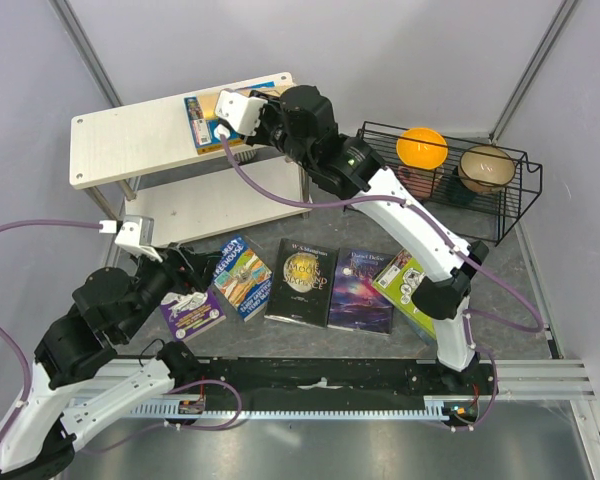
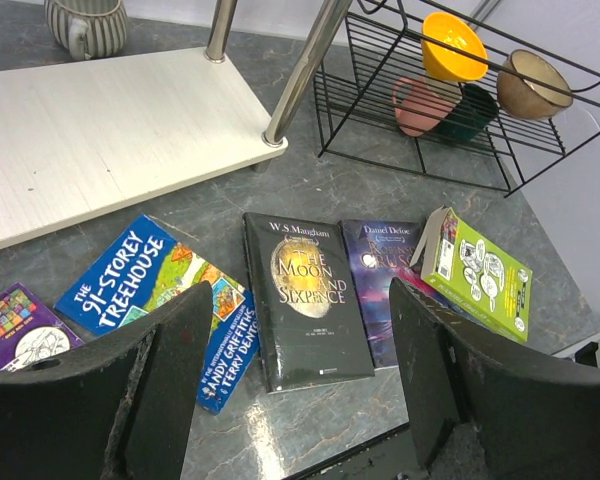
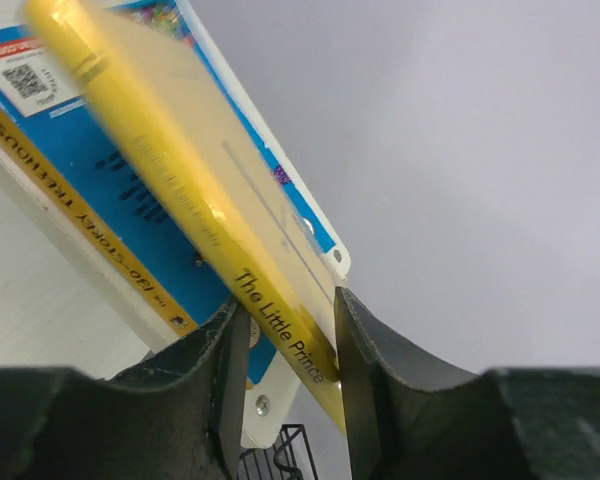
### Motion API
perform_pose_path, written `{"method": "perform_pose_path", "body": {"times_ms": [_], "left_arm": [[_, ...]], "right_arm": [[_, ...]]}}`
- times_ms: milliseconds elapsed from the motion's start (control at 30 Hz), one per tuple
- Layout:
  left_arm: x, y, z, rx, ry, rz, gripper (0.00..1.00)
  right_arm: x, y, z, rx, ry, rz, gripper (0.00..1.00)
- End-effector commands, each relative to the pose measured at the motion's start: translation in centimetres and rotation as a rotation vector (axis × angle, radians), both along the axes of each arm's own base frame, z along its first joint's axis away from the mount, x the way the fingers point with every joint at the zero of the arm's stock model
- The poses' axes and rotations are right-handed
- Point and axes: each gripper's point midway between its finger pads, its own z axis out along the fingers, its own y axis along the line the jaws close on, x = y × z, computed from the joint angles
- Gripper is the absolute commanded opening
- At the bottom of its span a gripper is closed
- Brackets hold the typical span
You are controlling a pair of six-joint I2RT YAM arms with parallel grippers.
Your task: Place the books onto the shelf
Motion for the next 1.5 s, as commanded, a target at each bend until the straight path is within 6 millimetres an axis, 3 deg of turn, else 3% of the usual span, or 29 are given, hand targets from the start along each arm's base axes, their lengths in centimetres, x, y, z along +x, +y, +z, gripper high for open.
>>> {"method": "perform_pose_path", "body": {"times_ms": [0,233,633,833,900,1033,1167,1200,1367,1433,1467], "left_arm": [[-0.1,0.0,0.6,-0.036,-0.006,0.005,0.78],[-0.1,-0.3,0.6,-0.041,0.001,-0.009,0.78],[0.6,-1.4,2.5,-0.026,-0.028,-0.037,0.79],[1.1,-2.5,4.4,-0.033,-0.035,-0.057,0.8],[1.4,-2.8,5.1,-0.022,-0.043,-0.063,0.8],[3.1,-3.9,7.3,0.032,-0.059,-0.051,0.83],[5.0,-4.2,9.4,0.1,-0.091,-0.012,0.86],[5.2,-4.0,10.9,0.088,-0.116,-0.002,0.86],[8.7,-3.9,12.9,0.095,-0.12,0.031,0.87],[9.2,-4.2,14.2,0.043,-0.119,-0.008,0.87],[10.8,-3.3,14.5,0.031,-0.107,0.031,0.87]], "right_arm": [[-0.4,0.8,1.2,0.063,-0.028,0.02,0.48],[-0.9,2.1,-1.6,0.042,0.057,0.077,0.59],[-2.4,2.9,-2.8,0.033,0.131,0.159,0.98],[-4.8,2.7,-1.3,0.073,0.188,0.241,0.98],[-6.4,2.6,0.2,0.121,0.216,0.291,0.98],[-7.5,1.5,2.1,0.206,0.261,0.309,0.98],[-6.3,-0.5,3.5,0.361,0.344,0.287,0.98],[-5.5,-1.8,4.1,0.433,0.389,0.27,0.98],[-0.5,-6.6,5.0,0.697,0.499,0.164,0.97],[0.3,-7.0,4.8,0.802,0.591,0.175,0.94],[1.6,-8.2,4.5,0.838,0.616,0.158,0.93]]}}
